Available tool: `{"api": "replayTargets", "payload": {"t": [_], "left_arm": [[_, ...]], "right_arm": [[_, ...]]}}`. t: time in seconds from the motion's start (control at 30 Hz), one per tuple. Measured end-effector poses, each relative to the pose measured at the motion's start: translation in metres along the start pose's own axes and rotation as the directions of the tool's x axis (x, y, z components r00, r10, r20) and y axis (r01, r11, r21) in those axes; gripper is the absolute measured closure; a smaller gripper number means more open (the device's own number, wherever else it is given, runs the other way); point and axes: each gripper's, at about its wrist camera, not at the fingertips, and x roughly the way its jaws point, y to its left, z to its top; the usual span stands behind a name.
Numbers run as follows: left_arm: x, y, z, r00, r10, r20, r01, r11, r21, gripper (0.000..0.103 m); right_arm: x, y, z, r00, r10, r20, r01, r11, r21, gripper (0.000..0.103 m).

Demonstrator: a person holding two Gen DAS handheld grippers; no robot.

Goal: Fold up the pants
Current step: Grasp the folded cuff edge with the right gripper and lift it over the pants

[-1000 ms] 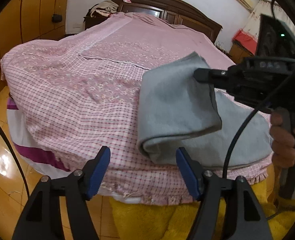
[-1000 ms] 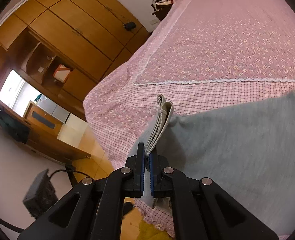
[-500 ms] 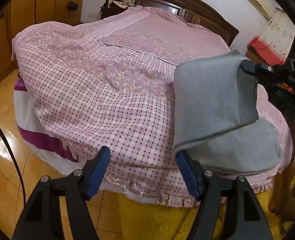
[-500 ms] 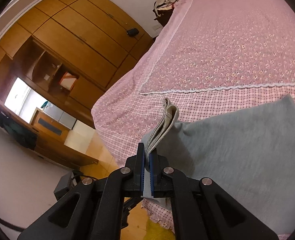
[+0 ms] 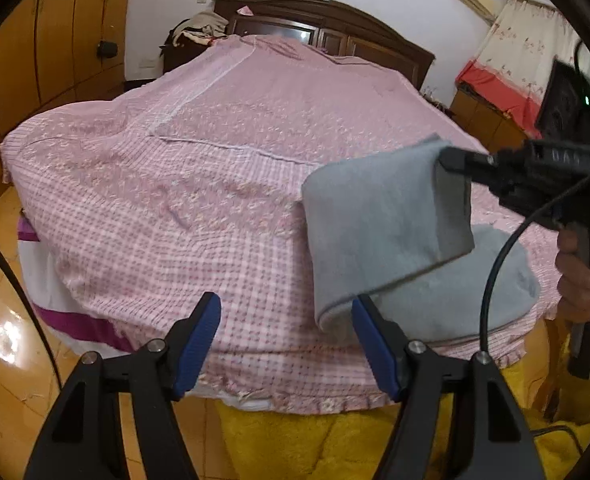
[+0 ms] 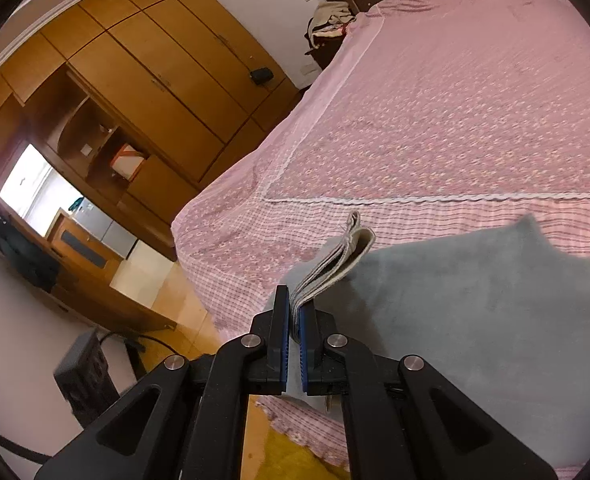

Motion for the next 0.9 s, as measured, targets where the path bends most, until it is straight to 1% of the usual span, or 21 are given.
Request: {"api": "replayTargets", "payload": {"t": [0.1,0.2,0.33,0.47,0.67,0.9], "left_arm": [[0.003,-0.005,0.006,0.999,-0.038,-0.001,0.038,0.999,-0.011,0.032],[0.007,-0.012,0.009,0.999,-0.04,-0.001,0.04,0.999,0.007,0.032],[0.017,-0.022,0.015,0.998,-0.062,-0.012,0.062,0.998,0.022,0.032],[0.027,-0.032,0.017,0.997,-0.078,-0.022,0.079,0.996,0.04,0.032],[0.038,-0.048,0.02,0.994,-0.106,-0.038,0.109,0.991,0.073,0.032],[0.043,-0.065,0.024,0.99,-0.134,-0.043,0.138,0.984,0.11,0.031]], "right_arm": [[-0.014,-0.006,0.0,1.0,-0.014,0.012,0.015,1.0,-0.007,0.098],[-0.029,-0.012,0.001,0.999,-0.036,0.03,0.036,0.999,-0.015,0.098],[-0.049,-0.021,0.002,0.996,-0.07,0.052,0.071,0.997,-0.022,0.098],[-0.071,-0.034,0.001,0.992,-0.104,0.079,0.104,0.995,-0.003,0.098],[-0.105,-0.055,-0.002,0.978,-0.166,0.124,0.162,0.986,0.034,0.098],[-0.134,-0.069,-0.002,0.962,-0.219,0.165,0.211,0.975,0.064,0.098]]}}
